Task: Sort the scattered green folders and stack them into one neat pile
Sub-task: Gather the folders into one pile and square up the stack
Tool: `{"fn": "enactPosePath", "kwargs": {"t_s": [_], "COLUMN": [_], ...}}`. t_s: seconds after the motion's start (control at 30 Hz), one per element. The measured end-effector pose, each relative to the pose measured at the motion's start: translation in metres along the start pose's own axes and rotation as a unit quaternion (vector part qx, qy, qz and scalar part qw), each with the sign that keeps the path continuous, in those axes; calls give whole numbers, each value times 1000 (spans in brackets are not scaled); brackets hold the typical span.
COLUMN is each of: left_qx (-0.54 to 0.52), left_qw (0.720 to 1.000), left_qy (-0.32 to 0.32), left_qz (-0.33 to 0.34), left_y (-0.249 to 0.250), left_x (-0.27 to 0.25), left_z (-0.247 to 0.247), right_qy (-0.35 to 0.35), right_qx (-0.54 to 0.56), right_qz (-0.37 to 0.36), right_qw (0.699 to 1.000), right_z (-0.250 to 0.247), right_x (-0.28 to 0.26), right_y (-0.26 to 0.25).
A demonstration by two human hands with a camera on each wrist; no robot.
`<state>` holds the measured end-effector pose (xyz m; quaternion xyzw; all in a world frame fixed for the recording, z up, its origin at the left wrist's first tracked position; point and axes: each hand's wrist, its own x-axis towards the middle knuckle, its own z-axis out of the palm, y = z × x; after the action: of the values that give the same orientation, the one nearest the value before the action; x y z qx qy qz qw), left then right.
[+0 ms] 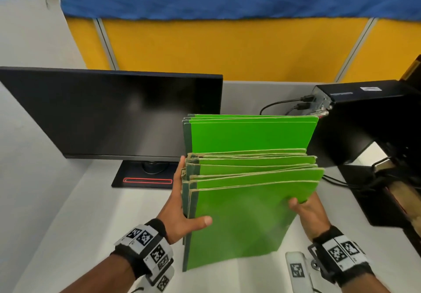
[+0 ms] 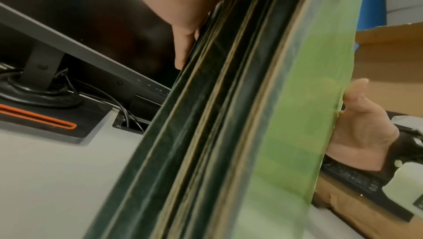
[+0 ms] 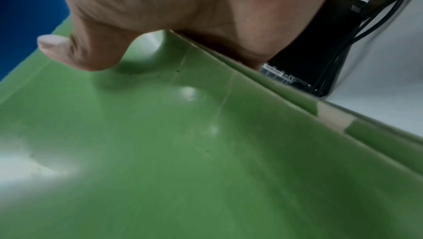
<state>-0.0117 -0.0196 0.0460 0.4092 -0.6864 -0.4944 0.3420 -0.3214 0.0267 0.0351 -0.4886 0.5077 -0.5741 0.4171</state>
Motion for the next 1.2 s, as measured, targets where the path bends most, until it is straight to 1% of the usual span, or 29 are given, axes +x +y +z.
{"fn": "enactPosePath", "kwargs": {"t_s": [0.07, 0.13, 0.23, 0.3, 0.37, 0.4, 0.43, 0.47, 0.53, 0.6, 0.7, 0.9, 1.0, 1.07, 1.1, 1.13, 1.2], "left_qx": [-19, -28, -45, -53, -37, -20, -3, 12, 44, 94, 119, 48, 63, 84, 84, 72, 25], "left_qw": [999, 996, 990, 991, 991, 988, 980, 970, 956, 946, 945, 957, 961, 969, 975, 979, 985], "left_qy": [10, 45, 92, 75, 30, 16, 9, 11, 19, 27, 34, 27, 13, 4, -3, -10, -11], "left_qz": [26, 66, 96, 99, 122, 154, 200, 243, 288, 310, 303, 285, 268, 231, 207, 189, 172], "left_y": [3, 4, 4, 3, 9, 13, 18, 20, 22, 21, 24, 17, 13, 12, 14, 16, 20], "left_x": [1, 3, 3, -1, -2, -1, 1, 4, 10, 12, 12, 12, 11, 9, 7, 6, 4], "left_z": [1, 6, 14, 12, 5, 1, -2, -4, -9, -14, -18, -12, -14, -18, -18, -18, -13], "right_qy": [6, 30, 67, 62, 41, 30, 20, 13, 1, 1, 9, 13, 20, 29, 21, 16, 12], "right_qx": [19, 35, 48, 47, 39, 31, 22, 8, -19, -28, -26, 20, 59, 86, 88, 91, 135], "right_qz": [-2, 4, -3, -13, -24, -28, -30, -31, -33, -31, -27, -38, -29, -29, -34, -36, -34], "right_qw": [1000, 999, 997, 997, 998, 999, 999, 999, 999, 999, 999, 999, 998, 995, 995, 995, 990], "right_z": [0, 3, 8, 5, -2, -7, -10, -12, -10, -4, -3, -2, -1, -2, -2, -1, 0], "right_x": [2, 3, 4, 3, 1, 0, -1, -1, 0, 0, 1, 5, 5, 7, 10, 12, 15], "right_y": [5, 8, 9, 8, 9, 10, 11, 10, 9, 7, 7, -2, -3, -7, -9, -10, -13]}}
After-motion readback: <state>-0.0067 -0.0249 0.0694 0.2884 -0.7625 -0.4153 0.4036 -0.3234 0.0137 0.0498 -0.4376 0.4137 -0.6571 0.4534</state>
